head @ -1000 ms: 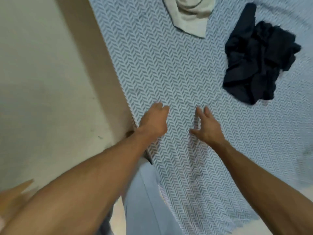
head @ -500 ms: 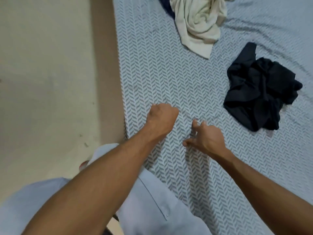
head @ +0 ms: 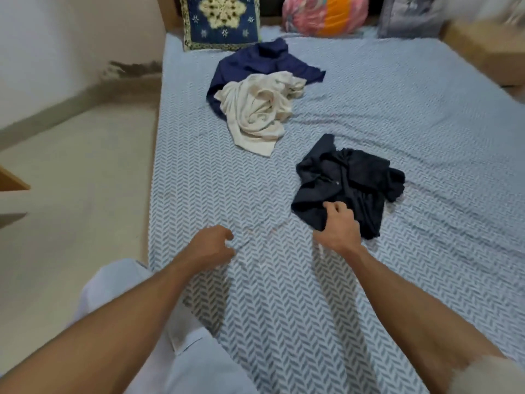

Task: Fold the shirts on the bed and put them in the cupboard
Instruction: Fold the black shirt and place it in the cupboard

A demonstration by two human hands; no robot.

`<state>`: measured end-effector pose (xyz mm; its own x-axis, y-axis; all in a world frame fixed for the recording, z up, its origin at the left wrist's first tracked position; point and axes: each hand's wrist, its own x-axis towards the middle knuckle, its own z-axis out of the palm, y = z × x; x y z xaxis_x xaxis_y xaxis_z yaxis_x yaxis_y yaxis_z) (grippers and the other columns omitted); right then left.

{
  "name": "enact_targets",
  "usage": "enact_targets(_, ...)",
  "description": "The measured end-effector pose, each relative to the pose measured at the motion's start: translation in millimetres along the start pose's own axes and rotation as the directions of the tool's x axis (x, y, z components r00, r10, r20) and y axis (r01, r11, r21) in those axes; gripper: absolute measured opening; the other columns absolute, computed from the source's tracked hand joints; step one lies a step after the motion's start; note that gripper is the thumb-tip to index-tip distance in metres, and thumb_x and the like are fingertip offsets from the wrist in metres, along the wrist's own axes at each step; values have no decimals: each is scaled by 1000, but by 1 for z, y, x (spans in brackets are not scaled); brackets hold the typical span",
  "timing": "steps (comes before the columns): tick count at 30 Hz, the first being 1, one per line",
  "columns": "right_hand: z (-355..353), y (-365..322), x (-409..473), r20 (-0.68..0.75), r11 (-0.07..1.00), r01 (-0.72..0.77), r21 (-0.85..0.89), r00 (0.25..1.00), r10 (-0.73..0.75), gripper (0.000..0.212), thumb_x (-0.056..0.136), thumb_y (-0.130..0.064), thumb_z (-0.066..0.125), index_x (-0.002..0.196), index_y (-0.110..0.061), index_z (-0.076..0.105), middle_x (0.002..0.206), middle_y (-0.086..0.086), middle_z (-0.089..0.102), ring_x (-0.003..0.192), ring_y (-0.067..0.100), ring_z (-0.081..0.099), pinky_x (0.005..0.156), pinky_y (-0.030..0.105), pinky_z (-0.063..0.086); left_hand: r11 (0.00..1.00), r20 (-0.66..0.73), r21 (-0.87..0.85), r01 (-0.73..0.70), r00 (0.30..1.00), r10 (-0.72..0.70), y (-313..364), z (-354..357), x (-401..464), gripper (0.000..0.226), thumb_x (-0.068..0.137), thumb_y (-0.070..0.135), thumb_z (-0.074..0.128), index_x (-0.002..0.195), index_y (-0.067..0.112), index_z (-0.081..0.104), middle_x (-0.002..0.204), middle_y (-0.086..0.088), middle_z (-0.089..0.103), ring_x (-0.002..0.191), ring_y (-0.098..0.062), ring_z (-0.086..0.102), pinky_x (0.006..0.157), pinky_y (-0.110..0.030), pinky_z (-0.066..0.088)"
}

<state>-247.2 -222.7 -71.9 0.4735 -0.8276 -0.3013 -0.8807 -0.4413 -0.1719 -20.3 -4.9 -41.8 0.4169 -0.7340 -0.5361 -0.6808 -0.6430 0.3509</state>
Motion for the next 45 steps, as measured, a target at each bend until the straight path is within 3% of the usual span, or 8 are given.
enact_targets(6, -2, 13, 3, 38, 990, -38, -136, 998, 44, 21, 102, -34, 48, 111, -16, 53, 118, 6, 57, 108, 29, 54, 93, 49, 47, 976, -10, -189, -107, 994, 106, 30, -2, 2, 45, 93, 28, 66, 136, 17, 61, 133, -4, 63, 121, -18, 61, 96, -30, 51)
enact_targets(11, -26, -42, -14, -47, 877, 23, 479, 999, -1, 22, 99, -31, 57, 91, -11, 56, 81, 7, 62, 71, 19, 59, 60, 34, 46, 906, 14, -353, -232, 967, 253, 51, -8, 5, 79, 80, 44, 83, 148, 31, 47, 146, 14, 48, 133, -3, 47, 94, -16, 43)
enact_targets(14, -47, -92, -30, -40, 647, 55, 760, 998, -38, 19, 93, -27, 65, 83, -13, 58, 79, 10, 67, 77, 22, 69, 71, 43, 61, 826, -78, -441, -351, 932, 354, 80, -26, -5, 105, 70, 41, 89, 156, 37, 29, 146, 24, 41, 133, 5, 39, 105, -19, 36)
enact_targets(21, -123, -156, -63, -94, 22, 100, 995, 974, -207, 18, 94, -13, 71, 85, -7, 56, 91, 18, 73, 92, 28, 76, 86, 46, 62, 743, -553, -375, -555, 777, 301, 86, -115, -29, 62, 65, 3, 50, 119, 28, 67, 106, 13, 72, 103, -4, 65, 94, -28, 53)
enact_targets(28, -206, -139, -52, -580, 687, 561, 461, 777, -245, 83, 64, -33, 89, 136, -24, 47, 133, -6, 45, 122, 16, 50, 101, 31, 44, 671, -650, -306, -675, 663, 371, 95, -214, -70, 55, 77, -6, 47, 98, 35, 77, 102, 12, 74, 105, -12, 67, 95, -40, 56)
enact_targets(32, -244, -141, -59, -239, 606, 460, 649, 880, -411, 63, 76, -15, 85, 130, -29, 55, 125, -7, 59, 116, 13, 59, 96, 36, 54, 648, -664, -238, -723, 608, 435, 104, -245, -94, 61, 76, -14, 45, 93, 35, 78, 99, 12, 74, 104, -15, 67, 91, -50, 57)
enact_targets(37, -275, -155, -72, -316, 600, 361, 714, 931, -183, 17, 89, -24, 74, 79, -19, 62, 76, 1, 55, 69, 18, 53, 55, 31, 43, 647, -699, -242, -723, 592, 401, 99, -268, -116, 56, 86, -15, 48, 98, 32, 78, 100, 11, 73, 103, -15, 66, 93, -46, 57)
enact_targets(45, -333, -178, -112, -336, 256, 391, 884, 912, -234, 20, 103, -32, 46, 108, -22, 62, 99, 5, 61, 85, 23, 62, 52, 38, 55, 789, -750, -145, -597, 586, 306, 87, -313, -145, 15, 97, 30, 66, 107, 26, 76, 92, 7, 72, 85, -11, 65, 63, -21, 44)
